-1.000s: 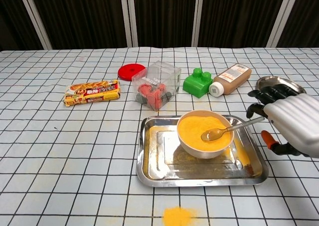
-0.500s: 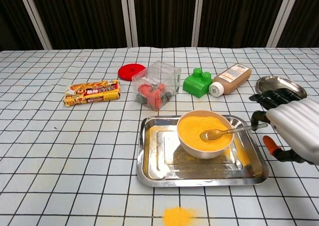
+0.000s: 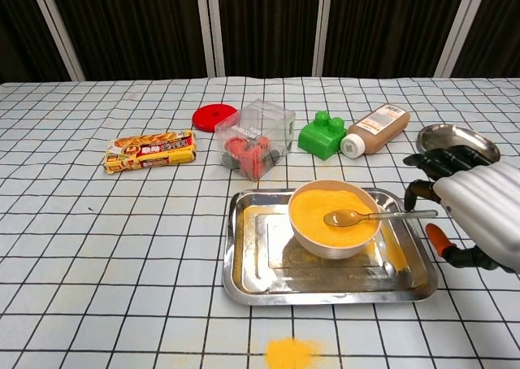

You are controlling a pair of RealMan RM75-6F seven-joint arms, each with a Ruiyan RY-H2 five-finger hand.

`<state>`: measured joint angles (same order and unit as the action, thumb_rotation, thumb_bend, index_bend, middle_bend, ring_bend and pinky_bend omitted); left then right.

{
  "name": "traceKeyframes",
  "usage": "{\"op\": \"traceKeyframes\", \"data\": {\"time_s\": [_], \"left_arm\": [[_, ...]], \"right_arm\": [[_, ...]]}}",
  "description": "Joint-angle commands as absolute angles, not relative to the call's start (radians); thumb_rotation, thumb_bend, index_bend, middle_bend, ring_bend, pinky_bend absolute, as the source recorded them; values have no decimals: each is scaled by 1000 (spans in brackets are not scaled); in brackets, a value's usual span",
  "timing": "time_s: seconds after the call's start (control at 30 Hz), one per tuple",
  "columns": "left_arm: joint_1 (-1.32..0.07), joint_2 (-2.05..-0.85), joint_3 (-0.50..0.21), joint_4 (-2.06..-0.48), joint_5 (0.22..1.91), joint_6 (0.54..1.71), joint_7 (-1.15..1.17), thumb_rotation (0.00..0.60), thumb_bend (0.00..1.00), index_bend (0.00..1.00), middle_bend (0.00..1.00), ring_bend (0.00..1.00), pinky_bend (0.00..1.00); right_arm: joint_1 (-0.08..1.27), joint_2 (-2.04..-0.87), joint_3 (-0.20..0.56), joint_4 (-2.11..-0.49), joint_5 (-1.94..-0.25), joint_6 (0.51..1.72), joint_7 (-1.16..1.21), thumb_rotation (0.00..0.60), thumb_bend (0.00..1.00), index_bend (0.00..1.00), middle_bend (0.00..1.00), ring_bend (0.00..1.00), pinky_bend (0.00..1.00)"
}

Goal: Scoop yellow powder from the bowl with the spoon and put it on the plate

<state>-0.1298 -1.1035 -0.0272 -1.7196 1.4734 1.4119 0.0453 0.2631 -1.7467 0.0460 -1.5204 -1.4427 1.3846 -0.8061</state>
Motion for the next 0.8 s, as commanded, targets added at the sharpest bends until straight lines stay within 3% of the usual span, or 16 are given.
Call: {"op": "traceKeyframes", "data": {"time_s": [0.03, 0.23, 0.5, 0.8], "left_arm": [[-130, -1103, -28, -1719, 1472, 1412, 45, 600, 0, 0, 0, 0, 0], [-132, -1102, -29, -1719, 1469, 1408, 44, 600, 0, 0, 0, 0, 0], [-134, -1101, -29, -1719, 1470, 1406, 43, 600, 0, 0, 0, 0, 0], [-134, -1099, -29, -1719, 1468, 1404, 41, 600, 0, 0, 0, 0, 0]], "right_arm": [[272, -1731, 58, -1546, -1434, 1372, -812, 600, 531, 350, 90, 0, 0], [285, -1687, 86, -1639, -1395, 1351, -848, 600, 408, 350, 90, 0, 0], [292, -1667, 97, -1718, -1334, 1334, -897, 600, 402, 462, 134, 0, 0], [311, -1708, 111, -1713, -1282, 1317, -895, 600, 402, 484, 143, 0, 0]]}}
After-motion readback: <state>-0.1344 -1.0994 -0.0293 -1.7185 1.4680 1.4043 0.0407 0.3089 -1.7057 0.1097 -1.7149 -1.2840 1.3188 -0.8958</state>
